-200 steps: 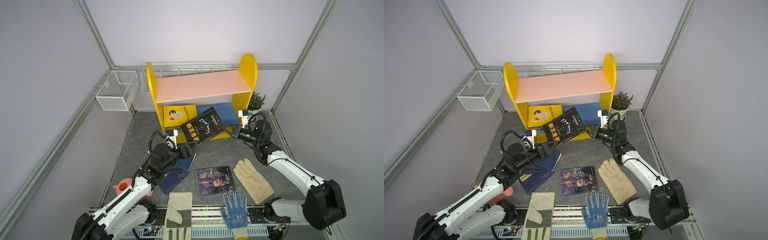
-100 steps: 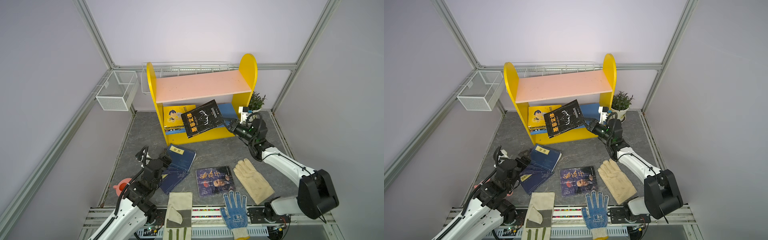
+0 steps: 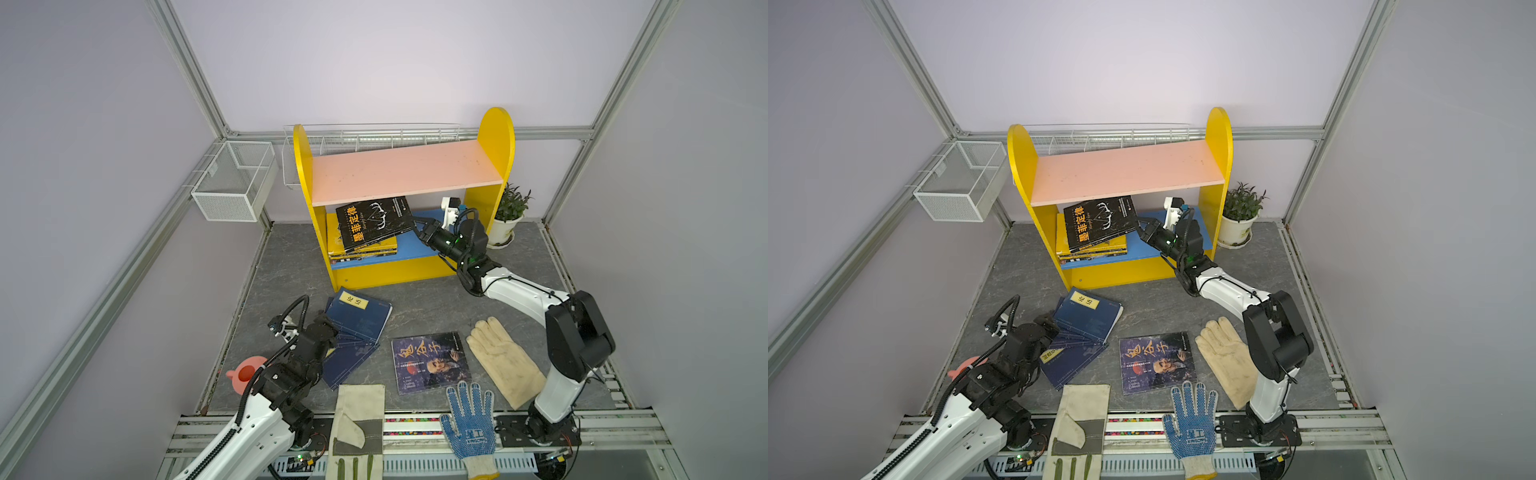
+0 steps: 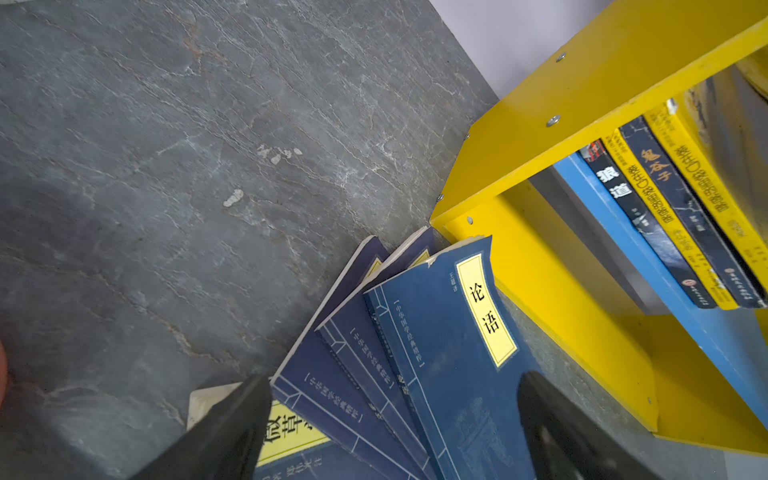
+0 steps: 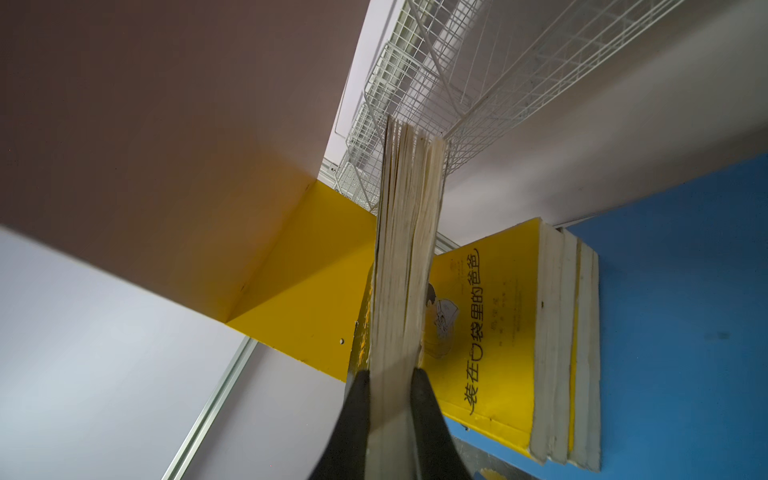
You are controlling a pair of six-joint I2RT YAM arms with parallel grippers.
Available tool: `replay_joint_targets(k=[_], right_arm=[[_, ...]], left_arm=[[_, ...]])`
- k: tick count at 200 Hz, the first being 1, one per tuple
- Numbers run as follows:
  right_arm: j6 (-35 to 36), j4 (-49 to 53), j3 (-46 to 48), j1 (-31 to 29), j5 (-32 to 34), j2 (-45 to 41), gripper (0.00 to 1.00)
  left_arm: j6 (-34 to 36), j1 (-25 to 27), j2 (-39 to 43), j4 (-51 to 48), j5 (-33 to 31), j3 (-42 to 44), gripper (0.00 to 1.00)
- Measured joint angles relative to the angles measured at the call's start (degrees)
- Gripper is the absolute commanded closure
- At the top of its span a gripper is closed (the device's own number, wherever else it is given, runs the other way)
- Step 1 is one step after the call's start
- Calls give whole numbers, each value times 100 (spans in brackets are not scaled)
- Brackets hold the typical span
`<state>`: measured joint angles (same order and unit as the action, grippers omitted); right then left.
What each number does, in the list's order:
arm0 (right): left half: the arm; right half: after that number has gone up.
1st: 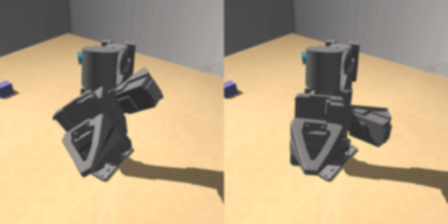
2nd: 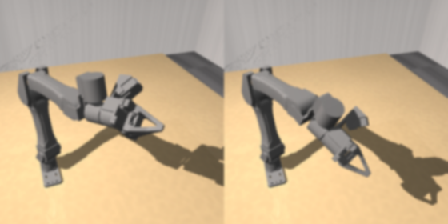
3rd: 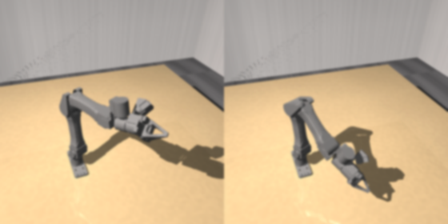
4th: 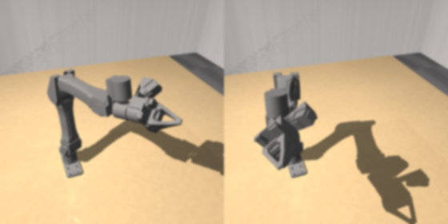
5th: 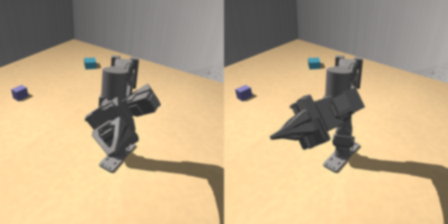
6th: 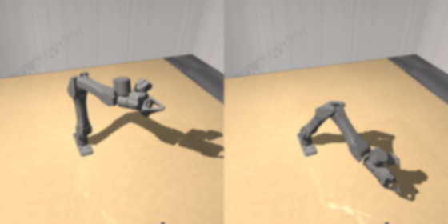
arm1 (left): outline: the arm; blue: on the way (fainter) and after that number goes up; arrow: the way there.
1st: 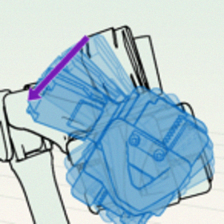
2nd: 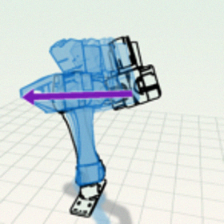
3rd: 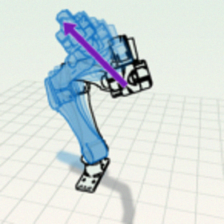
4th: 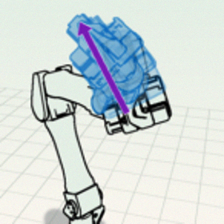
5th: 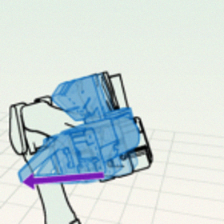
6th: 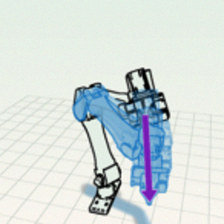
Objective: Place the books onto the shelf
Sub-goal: 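Carry the black book onto the shelf stack with the right gripper while left withdraws, then lay the black book flat on the stack and open the right gripper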
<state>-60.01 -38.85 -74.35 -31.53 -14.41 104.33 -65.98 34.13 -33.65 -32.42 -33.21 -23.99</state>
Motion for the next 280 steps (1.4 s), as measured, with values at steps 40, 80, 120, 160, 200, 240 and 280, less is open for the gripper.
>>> replay_joint_targets(k=[40,80,120,160,200,240,280], right_arm=[[0,114,-391,-278,472,608,93],[-2,271,-605,-463,874,841,93],[-28,289,-743,-522,1088,901,93],[-92,321,-785,-551,1141,984,92],[-138,372,-785,-632,1189,997,85],[33,824,-925,-658,1161,997,64],[599,1915,-1320,-872,1049,997,46]], left_arm=[[0,0,-118,46,7,0,7],[2,0,-116,44,7,0,7],[2,0,-107,44,7,0,7],[2,0,-107,44,7,0,7],[2,0,-114,66,7,0,7],[2,0,-111,81,7,0,7],[2,0,-107,83,9,0,7]])
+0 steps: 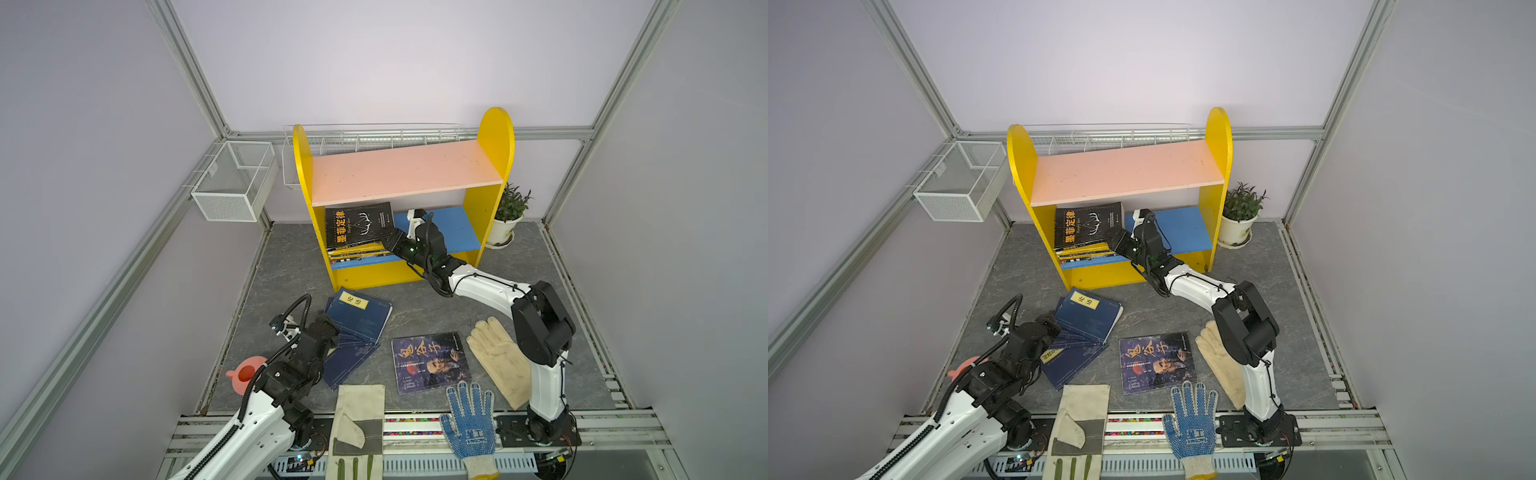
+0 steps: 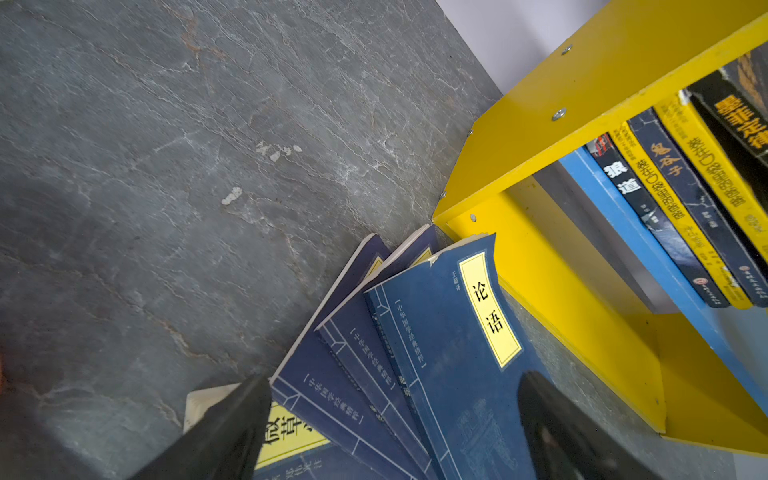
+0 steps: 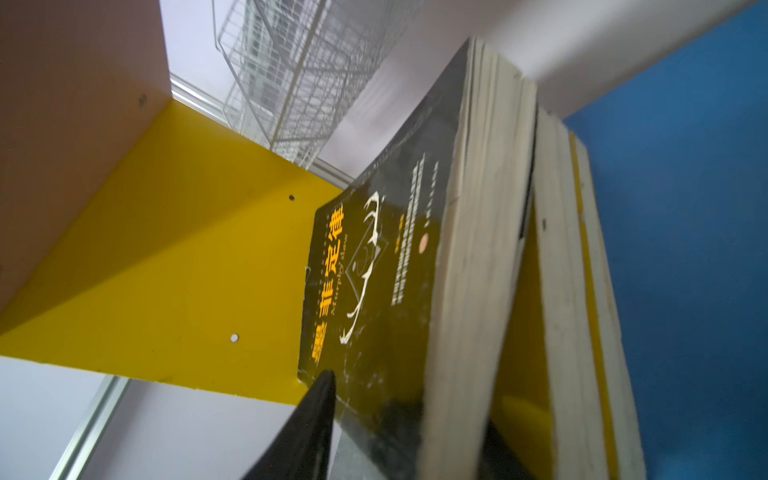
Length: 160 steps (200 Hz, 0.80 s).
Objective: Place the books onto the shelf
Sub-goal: 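Lay the black book flat on the stack and open the right gripper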
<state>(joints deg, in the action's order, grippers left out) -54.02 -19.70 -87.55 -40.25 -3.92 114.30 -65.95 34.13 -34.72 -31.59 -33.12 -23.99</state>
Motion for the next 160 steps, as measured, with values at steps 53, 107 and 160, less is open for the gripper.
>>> replay_joint_targets(k=[53,107,160], right_arm=[[1093,1987,-1294,-31,155,15,30],[1910,3711,-2446,-31,442,356,27],[2267,4374,-2653,-35,433,566,28]], left_arm=[[0,0,0,0,2,0,7],[0,0,0,-2,13,0,7],[0,-2,-13,-2,13,0,7]])
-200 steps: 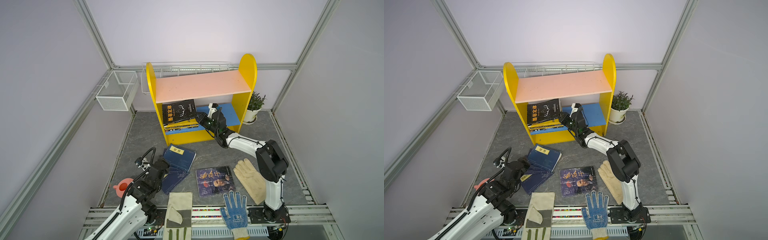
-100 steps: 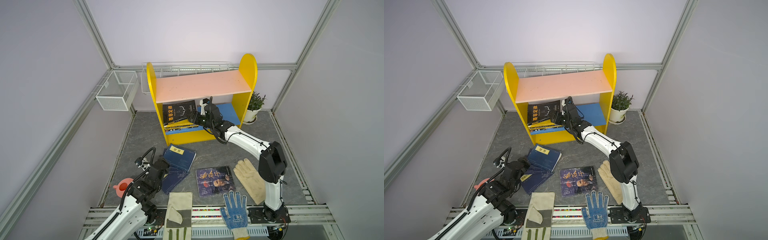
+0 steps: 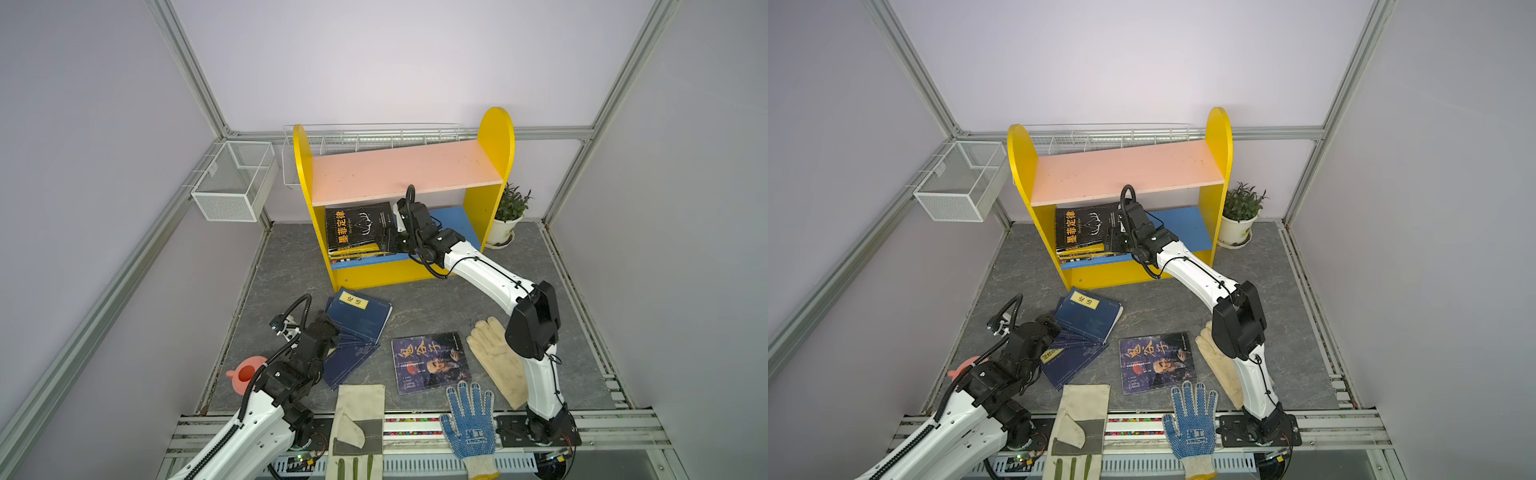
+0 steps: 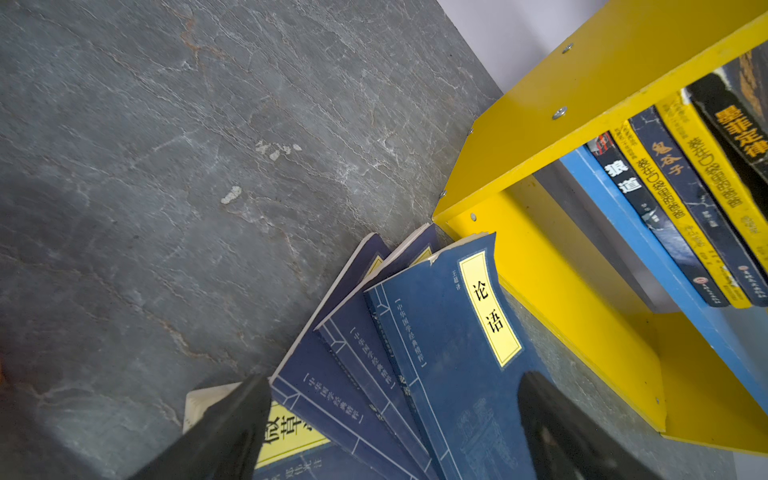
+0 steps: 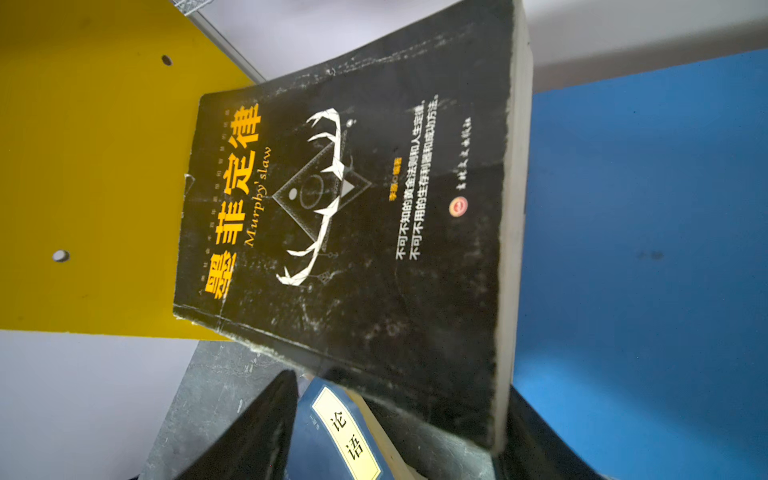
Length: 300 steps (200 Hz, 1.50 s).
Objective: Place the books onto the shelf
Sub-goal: 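Lay the black book flat on the stack and open the right gripper, then move both grippers down to the purple paperback book on the table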
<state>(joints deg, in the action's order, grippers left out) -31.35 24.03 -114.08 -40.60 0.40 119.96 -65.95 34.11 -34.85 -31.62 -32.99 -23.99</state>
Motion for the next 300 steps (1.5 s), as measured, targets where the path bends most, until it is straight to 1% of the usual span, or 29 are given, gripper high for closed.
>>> replay_joint_targets(k=[65,110,144,161,180,188,215,228,242,264,281,300], right_arm=[[413,258,-153,-7,13,50,23],[927,437,-153,-17,463,46,20],[1272,468,-57,-17,763,-59,20],[1388,264,422,-13,848,-389,20],[1423,-63,1259,2,905,-988,20],[1394,-188,1622,11,944,-1272,20],[940,-466,2813,136,918,-2236,20],[662,-470,3342,321,717,-2623,20],[426,-262,3845,640,400,-2931,20],[415,433,4483,1075,13,-3198,20],[518,1113,4870,1119,-254,-3346,20],[632,1805,5230,1075,-616,-3543,20]], left_arm=[[0,0,-68,2,2,0,7],[0,0,-68,2,2,0,7],[0,0,-68,2,2,0,7],[2,0,-74,4,2,0,6],[57,0,-85,52,31,0,5],[125,0,-98,133,70,0,3],[619,-4,-238,605,363,0,2],[973,-4,-424,933,634,0,2],[1390,-4,-721,1248,1005,0,2],[2098,11,-1320,1609,1770,-22,1],[2608,144,-1633,1679,2256,-120,1],[3128,492,-1941,1674,2736,-367,1]])
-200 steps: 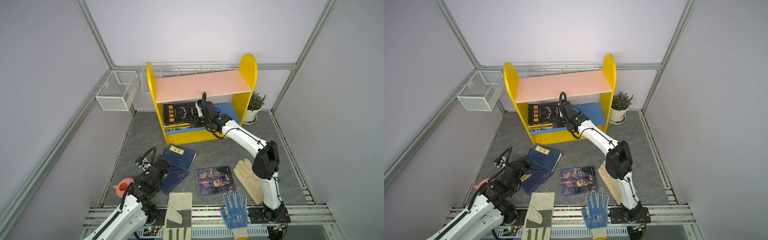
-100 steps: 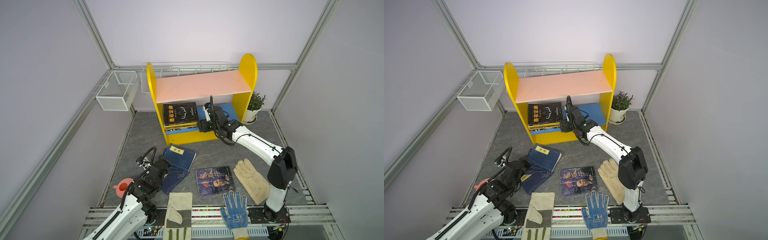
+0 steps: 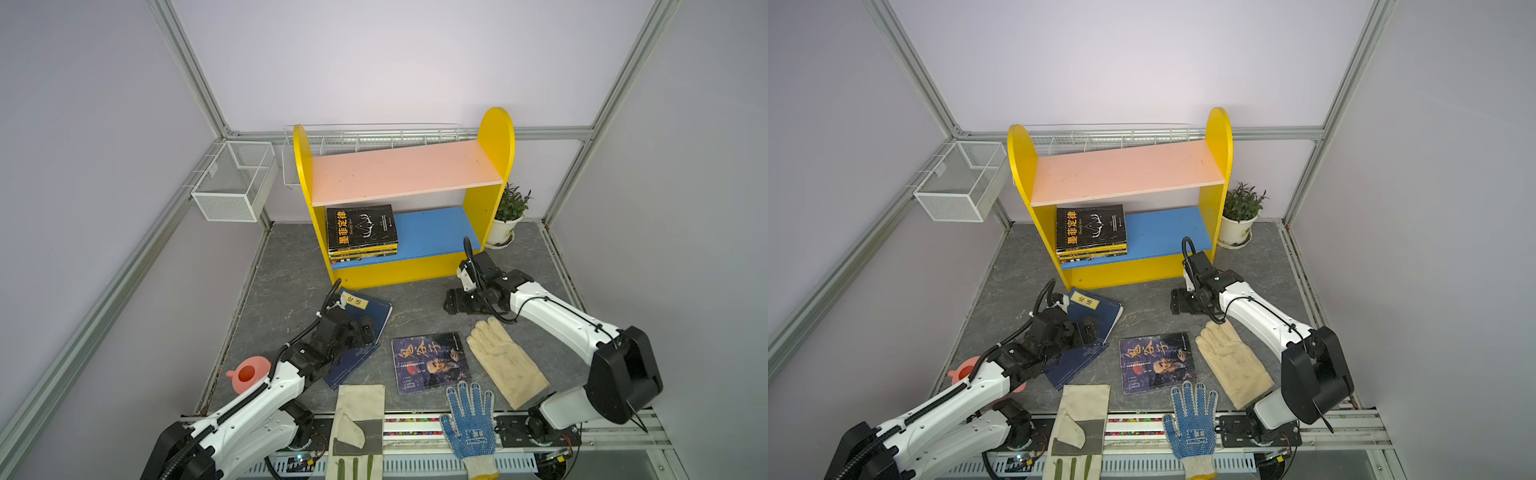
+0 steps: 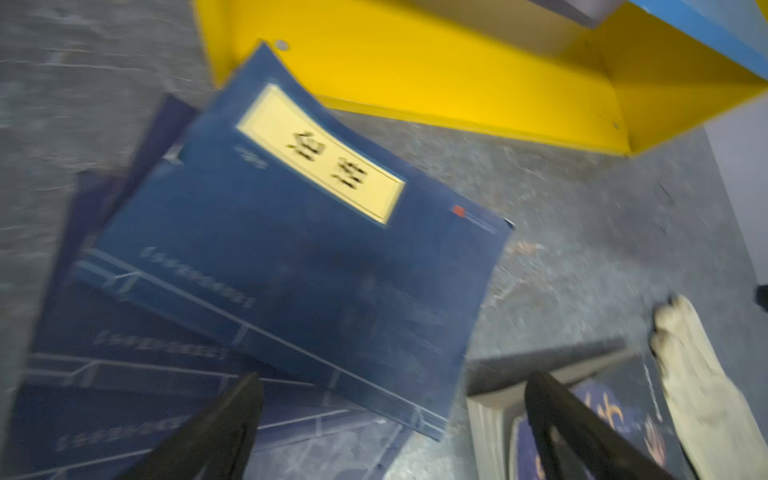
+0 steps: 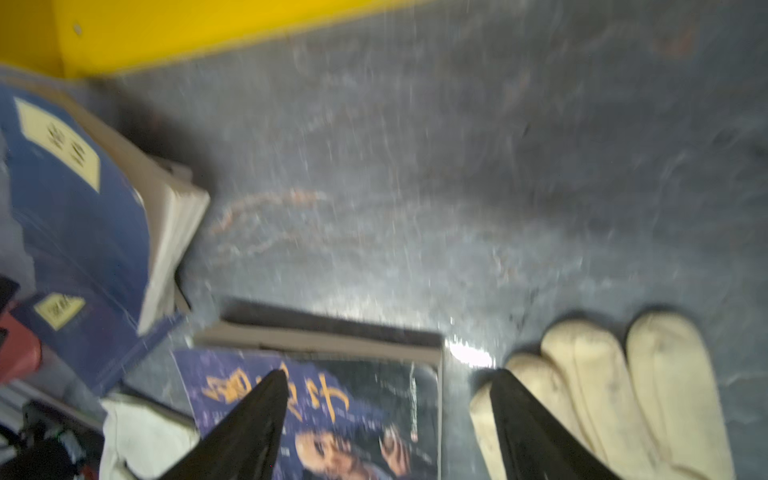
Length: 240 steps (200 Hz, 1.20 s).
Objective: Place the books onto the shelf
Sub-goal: 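Move both grippers down to the purple paperback book on the table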
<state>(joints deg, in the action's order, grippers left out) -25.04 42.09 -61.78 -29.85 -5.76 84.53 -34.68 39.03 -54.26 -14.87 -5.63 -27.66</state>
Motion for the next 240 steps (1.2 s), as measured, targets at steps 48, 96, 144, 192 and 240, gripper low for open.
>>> replay_joint_targets(k=[48,96,144,192,240], right_arm=[[-2,686,1480,-24,-562,-516,22],[-68,503,2302,-28,-1029,-601,28],[-68,195,2251,-175,-1235,-479,31],[50,-24,2074,-472,-1062,-356,31],[387,-282,1663,-605,-953,155,34]], left_arm=[[664,870,-890,-44,568,-398,3],[1126,1270,-2096,-321,697,-984,7],[1314,1292,-2771,-730,793,-1364,13],[1381,1292,-2826,-798,848,-1384,19],[1491,1292,-3228,-782,1005,-1576,29]])
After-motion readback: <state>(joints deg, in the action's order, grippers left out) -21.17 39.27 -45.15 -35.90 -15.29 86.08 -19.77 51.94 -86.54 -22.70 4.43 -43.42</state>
